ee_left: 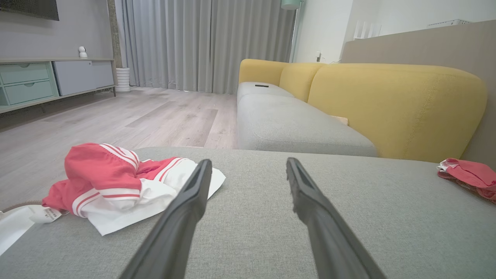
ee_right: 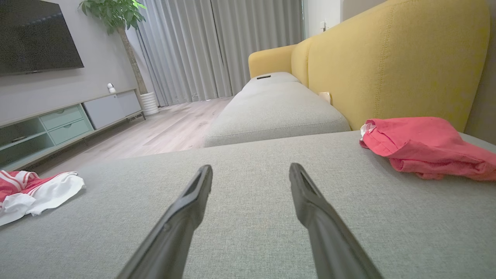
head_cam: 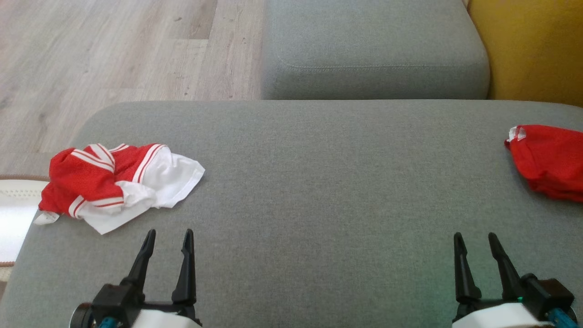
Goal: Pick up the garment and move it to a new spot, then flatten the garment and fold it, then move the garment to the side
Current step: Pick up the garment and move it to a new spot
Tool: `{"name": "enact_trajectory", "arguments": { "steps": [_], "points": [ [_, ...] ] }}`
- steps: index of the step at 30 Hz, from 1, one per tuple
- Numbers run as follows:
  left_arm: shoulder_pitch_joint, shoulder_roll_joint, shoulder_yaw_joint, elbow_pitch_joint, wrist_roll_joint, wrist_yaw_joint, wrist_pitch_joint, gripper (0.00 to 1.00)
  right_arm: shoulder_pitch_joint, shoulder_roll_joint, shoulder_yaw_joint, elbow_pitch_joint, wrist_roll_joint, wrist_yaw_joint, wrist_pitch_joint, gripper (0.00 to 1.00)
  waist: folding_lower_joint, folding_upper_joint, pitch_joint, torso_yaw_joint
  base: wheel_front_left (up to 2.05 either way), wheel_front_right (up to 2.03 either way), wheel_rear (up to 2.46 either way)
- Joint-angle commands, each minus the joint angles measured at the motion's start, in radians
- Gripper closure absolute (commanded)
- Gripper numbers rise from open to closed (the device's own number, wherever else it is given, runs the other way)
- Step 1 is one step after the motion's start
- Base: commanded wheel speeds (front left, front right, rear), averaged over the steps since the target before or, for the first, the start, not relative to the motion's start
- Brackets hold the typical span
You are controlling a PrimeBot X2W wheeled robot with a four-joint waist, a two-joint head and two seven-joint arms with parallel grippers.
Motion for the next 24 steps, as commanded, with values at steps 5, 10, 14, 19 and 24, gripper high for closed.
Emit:
{"name": "enact_trajectory", "arguments": {
  "steps": [5, 10, 14, 19, 24],
  "points": [
    [-0.041, 0.001, 0.03, -0.031, 0.007, -0.01, -0.005, 0.0, -0.016, -0.006, 0.03, -0.034, -0.001, 0.007, -0.011, 0.0, 0.0001, 0.0, 0.004, -0.001, 0.0, 0.0, 0.0],
    [-0.043, 0.001, 0.024, -0.031, 0.007, -0.009, -0.005, 0.0, -0.016, -0.006, 0.03, -0.039, -0.001, 0.007, -0.011, 0.0, 0.0001, 0.0, 0.011, 0.002, 0.0, 0.0, 0.0],
    [-0.047, 0.001, 0.023, -0.033, 0.007, -0.008, -0.005, 0.0, -0.017, -0.006, 0.031, -0.043, -0.003, 0.007, -0.011, 0.0, 0.0001, 0.0, 0.02, 0.005, 0.0, 0.0, 0.0],
    [-0.054, 0.001, 0.019, -0.033, 0.007, -0.014, -0.005, 0.0, -0.019, -0.006, 0.033, -0.045, -0.021, 0.007, -0.011, 0.0, 0.0001, 0.0, 0.036, 0.022, 0.0, 0.0, 0.0],
    [-0.065, 0.001, 0.018, -0.025, 0.008, -0.013, -0.005, 0.0, -0.024, -0.006, 0.037, -0.05, -0.029, 0.007, -0.011, 0.0, 0.0001, 0.0, 0.055, 0.056, 0.0, 0.0, 0.0]
  ]
}}
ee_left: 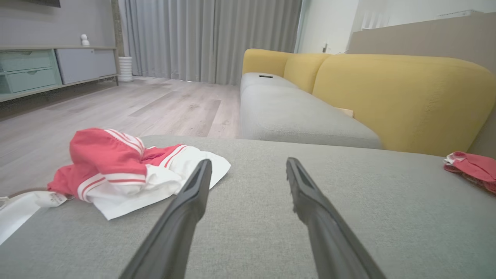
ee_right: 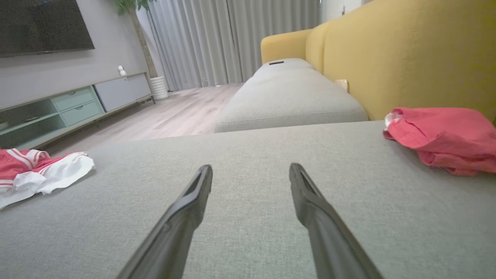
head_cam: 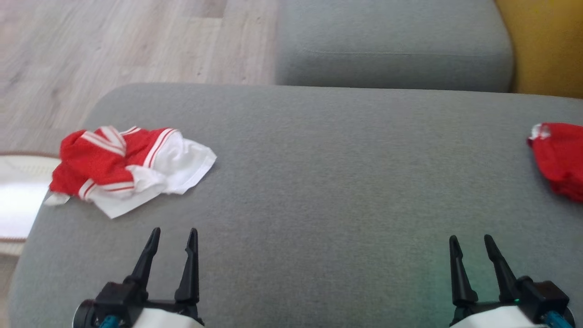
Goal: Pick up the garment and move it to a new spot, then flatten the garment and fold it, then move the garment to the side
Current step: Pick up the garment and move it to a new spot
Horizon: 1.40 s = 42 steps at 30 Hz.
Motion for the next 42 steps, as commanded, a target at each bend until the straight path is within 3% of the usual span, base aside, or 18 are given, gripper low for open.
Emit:
{"name": "enact_trajectory", "arguments": {
  "steps": [1, 19, 29, 35, 41, 42],
  "points": [
    [-0.061, 0.001, 0.026, -0.028, 0.007, 0.007, -0.005, 0.0, -0.04, -0.007, 0.024, -0.035, -0.01, 0.007, -0.011, 0.0, 0.0, 0.0, 0.014, 0.024, 0.0, 0.0, 0.0],
    [-0.1, 0.001, 0.065, -0.043, -0.035, 0.055, -0.005, 0.0, -0.093, -0.026, 0.021, -0.053, -0.031, 0.007, -0.011, 0.0, 0.0, 0.0, 0.145, 0.257, 0.0, 0.0, 0.0],
    [-0.157, 0.001, 0.077, -0.075, -0.063, 0.078, -0.005, 0.0, -0.129, -0.055, 0.013, -0.059, -0.044, 0.007, -0.011, 0.0, 0.0, 0.0, 0.207, 0.328, 0.0, 0.0, 0.0],
    [-0.353, 0.001, 0.104, -0.042, -0.042, 0.016, -0.005, 0.0, -0.159, -0.109, 0.003, -0.075, -0.063, 0.007, -0.011, 0.0, 0.0, 0.0, 0.304, 0.338, 0.0, 0.0, 0.0],
    [-0.693, 0.05, 0.132, 0.199, -0.029, -0.031, 0.023, 0.0, -0.221, -0.196, 0.008, -0.108, -0.082, 0.007, -0.011, 0.0, 0.0, 0.0, 0.449, 0.326, 0.0, 0.0, 0.0],
    [-0.693, 0.05, 0.132, 0.199, -0.029, -0.031, 0.023, 0.0, -0.221, -0.196, 0.008, -0.108, -0.082, 0.007, -0.011, 0.0, 0.0, 0.0, 0.449, 0.326, 0.0, 0.0, 0.0]
  ]
}}
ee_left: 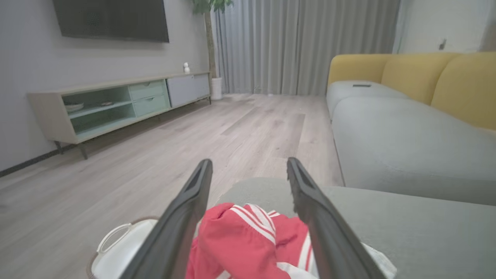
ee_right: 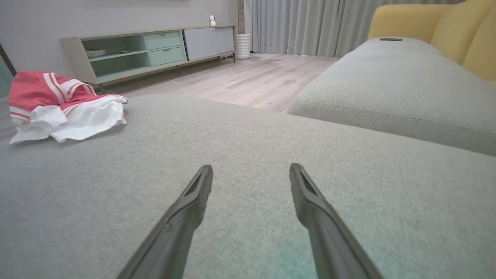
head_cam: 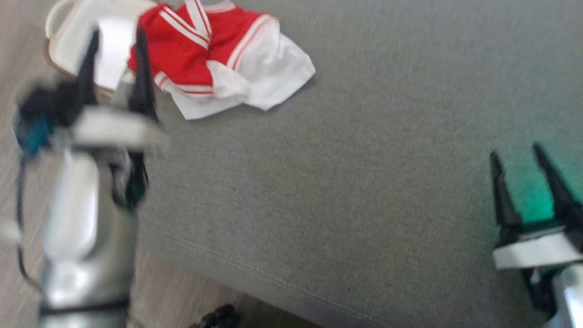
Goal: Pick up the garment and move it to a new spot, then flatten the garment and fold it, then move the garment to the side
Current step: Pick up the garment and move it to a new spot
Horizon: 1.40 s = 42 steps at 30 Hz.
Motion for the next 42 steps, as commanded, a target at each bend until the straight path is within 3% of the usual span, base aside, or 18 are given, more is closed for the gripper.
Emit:
{"name": "enact_trajectory", "arguments": {
  "steps": [1, 9, 13, 18, 19, 21, 26, 27, 31, 36, 42],
  "points": [
    [-0.1, 0.044, 0.05, 0.017, -0.004, -0.004, 0.026, 0.0, -0.038, -0.037, 0.026, -0.044, -0.012, 0.007, -0.011, 0.0, -0.0002, 0.0, 0.097, -0.015, 0.0, 0.0, 0.0],
    [-0.472, 0.114, 0.088, 0.418, -0.044, 0.0, 0.258, 0.0, -0.14, -0.121, 0.027, -0.092, -0.048, 0.007, -0.011, 0.0, -0.0002, 0.0, 0.26, -0.08, 0.0, 0.0, 0.0],
    [-0.563, 0.149, 0.112, 0.627, -0.067, 0.021, 0.367, 0.0, -0.171, -0.13, 0.015, -0.119, -0.055, 0.007, -0.011, 0.0, -0.0002, 0.0, 0.305, -0.12, 0.0, 0.0, 0.0],
    [-0.602, 0.177, 0.133, 0.776, -0.098, 0.008, 0.396, 0.0, -0.182, -0.121, 0.001, -0.143, -0.061, 0.007, -0.011, 0.0, -0.0002, 0.0, 0.329, -0.156, 0.0, 0.0, 0.0],
    [-0.605, 0.183, 0.136, 0.794, -0.102, 0.005, 0.388, 0.15, -0.182, -0.118, 0.001, -0.146, -0.062, 0.007, -0.011, 0.0, -0.0002, 0.0, 0.329, -0.163, 0.0, 0.0, 0.0],
    [-0.611, 0.198, 0.138, 0.816, -0.102, 0.003, 0.351, 1.0, -0.184, -0.11, -0.002, -0.151, -0.065, 0.007, -0.011, 0.0, -0.0002, 0.0, 0.325, -0.173, 0.0, 0.0, 0.0],
    [-0.622, 0.229, 0.105, 0.806, -0.065, -0.008, 0.188, 1.0, -0.188, -0.073, -0.002, -0.147, -0.064, 0.007, -0.011, 0.0, -0.0002, 0.0, 0.268, -0.198, 0.0, 0.0, 0.0],
    [-0.62, 0.243, 0.082, 0.777, -0.039, -0.01, 0.114, 1.0, -0.185, -0.051, 0.003, -0.139, -0.058, 0.007, -0.011, 0.0, -0.0002, 0.0, 0.227, -0.21, 0.0, 0.0, 0.0],
    [-0.609, 0.248, 0.047, 0.679, -0.023, -0.04, 0.026, 1.0, -0.166, -0.013, 0.006, -0.126, -0.049, 0.007, -0.011, 0.0, -0.0002, 0.0, 0.132, -0.233, 0.0, 0.0, 0.0],
    [-0.566, 0.249, 0.006, 0.497, -0.03, -0.068, 0.011, 1.0, -0.136, 0.045, 0.002, -0.118, -0.037, 0.007, -0.011, 0.0, -0.0002, 0.0, 0.012, -0.285, 0.0, 0.0, 0.0],
    [-0.486, 0.227, -0.078, 0.246, -0.078, -0.082, 0.129, 1.0, -0.105, 0.101, 0.029, -0.126, -0.038, 0.007, -0.011, 0.0, -0.0002, 0.0, -0.114, -0.393, 0.0, 0.0, 0.0]
  ]
}}
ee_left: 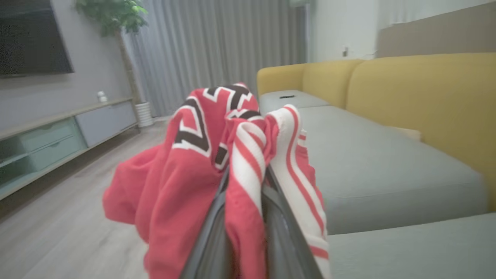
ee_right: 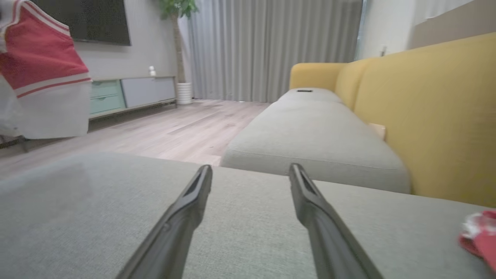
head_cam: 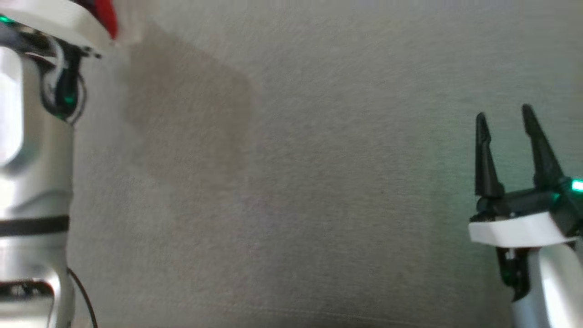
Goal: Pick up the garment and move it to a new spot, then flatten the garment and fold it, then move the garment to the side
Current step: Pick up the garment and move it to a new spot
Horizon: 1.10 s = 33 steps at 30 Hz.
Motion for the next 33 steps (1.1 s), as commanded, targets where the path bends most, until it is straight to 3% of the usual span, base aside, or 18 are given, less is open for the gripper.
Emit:
{"name": "enact_trajectory", "arguments": {
  "steps": [1, 8, 14, 20, 29, 30, 31, 33],
  "points": [
    [-0.025, 0.043, 0.016, -0.052, -0.006, -0.004, 0.009, 1.0, 0.004, 0.003, 0.025, -0.033, 0.006, 0.007, 0.001, 0.0, 0.0001, 0.0, -0.088, -0.092, 0.0, 0.0, 0.0],
    [0.079, -0.001, -0.082, -0.289, -0.094, -0.006, 0.17, 1.0, 0.041, 0.045, 0.058, -0.047, -0.018, 0.007, 0.001, 0.0, 0.0001, 0.0, -0.186, -0.249, 0.0, 0.0, 0.0],
    [0.151, -0.062, -0.149, -0.334, -0.127, -0.004, 0.229, 1.0, 0.044, 0.061, 0.102, -0.063, -0.026, 0.007, 0.001, 0.0, 0.0001, 0.0, -0.193, -0.368, 0.0, 0.0, 0.0],
    [0.23, -0.134, -0.223, -0.228, -0.146, -0.001, 0.185, 1.0, 0.009, 0.068, 0.139, -0.086, -0.013, 0.007, 0.001, 0.0, 0.0001, 0.0, -0.113, -0.433, 0.0, 0.0, 0.0],
    [0.229, -0.168, -0.298, 0.12, -0.123, -0.004, -0.026, 1.0, -0.062, 0.072, 0.177, -0.078, 0.005, 0.007, 0.001, 0.0, 0.0001, 0.0, 0.003, -0.455, 0.0, 0.0, 0.0],
    [0.22, -0.172, -0.304, 0.152, -0.124, -0.004, -0.047, 0.73, -0.063, 0.072, 0.173, -0.075, 0.006, 0.007, 0.001, 0.0, 0.0001, 0.0, 0.001, -0.449, 0.0, 0.0, 0.0],
    [0.211, -0.176, -0.308, 0.176, -0.122, -0.003, -0.07, 0.0, -0.062, 0.072, 0.168, -0.071, 0.005, 0.007, 0.001, 0.0, 0.0001, 0.0, -0.005, -0.439, 0.0, 0.0, 0.0],
    [0.198, -0.184, -0.313, 0.204, -0.12, 0.008, -0.109, 0.0, -0.054, 0.072, 0.159, -0.064, 0.008, 0.007, 0.001, 0.0, 0.0001, 0.0, -0.026, -0.417, 0.0, 0.0, 0.0]
  ]
}}
